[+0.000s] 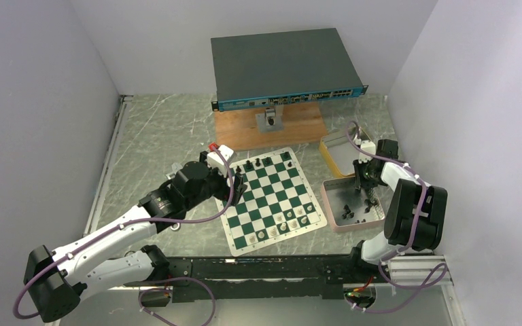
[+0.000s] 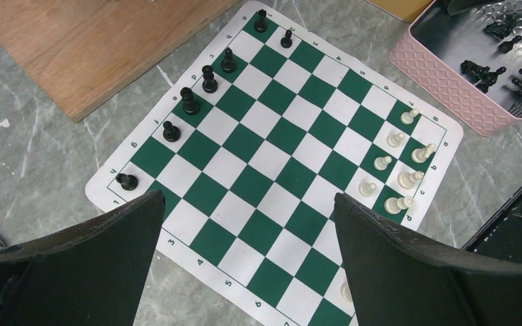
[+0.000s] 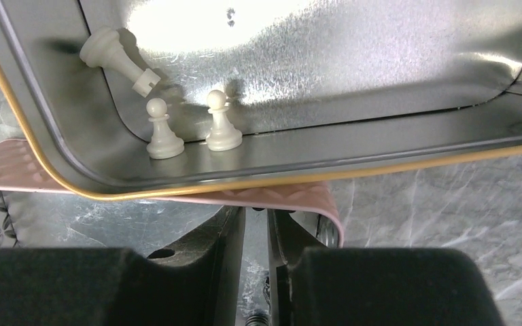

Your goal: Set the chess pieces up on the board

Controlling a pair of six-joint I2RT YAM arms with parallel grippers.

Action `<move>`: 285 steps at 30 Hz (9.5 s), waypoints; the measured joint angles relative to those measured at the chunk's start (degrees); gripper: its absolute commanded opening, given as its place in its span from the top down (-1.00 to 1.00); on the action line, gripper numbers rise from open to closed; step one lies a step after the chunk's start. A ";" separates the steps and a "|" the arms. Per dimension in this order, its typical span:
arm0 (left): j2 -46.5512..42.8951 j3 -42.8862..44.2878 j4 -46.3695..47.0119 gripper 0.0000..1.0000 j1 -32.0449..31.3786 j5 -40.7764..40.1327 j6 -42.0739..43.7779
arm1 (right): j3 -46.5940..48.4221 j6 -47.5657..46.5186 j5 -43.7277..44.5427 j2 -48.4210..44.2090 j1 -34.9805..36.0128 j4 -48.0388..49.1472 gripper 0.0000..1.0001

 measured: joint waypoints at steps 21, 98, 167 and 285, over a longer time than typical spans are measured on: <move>-0.87 -0.09 -0.46 -0.99 -0.07 -0.33 0.00 | 0.72 -6.01 -0.59 -6.82 -0.04 -7.50 1.00; -20.70 -1.38 -14.75 -0.99 -0.42 -10.86 -1.18 | 45.27 -26.77 30.73 34.21 66.14 -39.04 0.33; 62.45 44.52 -10.45 0.27 -6.27 -2.95 -8.33 | 2.67 -5.49 -42.42 -30.86 -1.62 -19.02 -0.53; 36.48 10.82 -4.15 1.00 12.04 -11.87 -14.36 | 2.62 -5.57 -39.45 -29.66 -1.62 -18.69 -0.56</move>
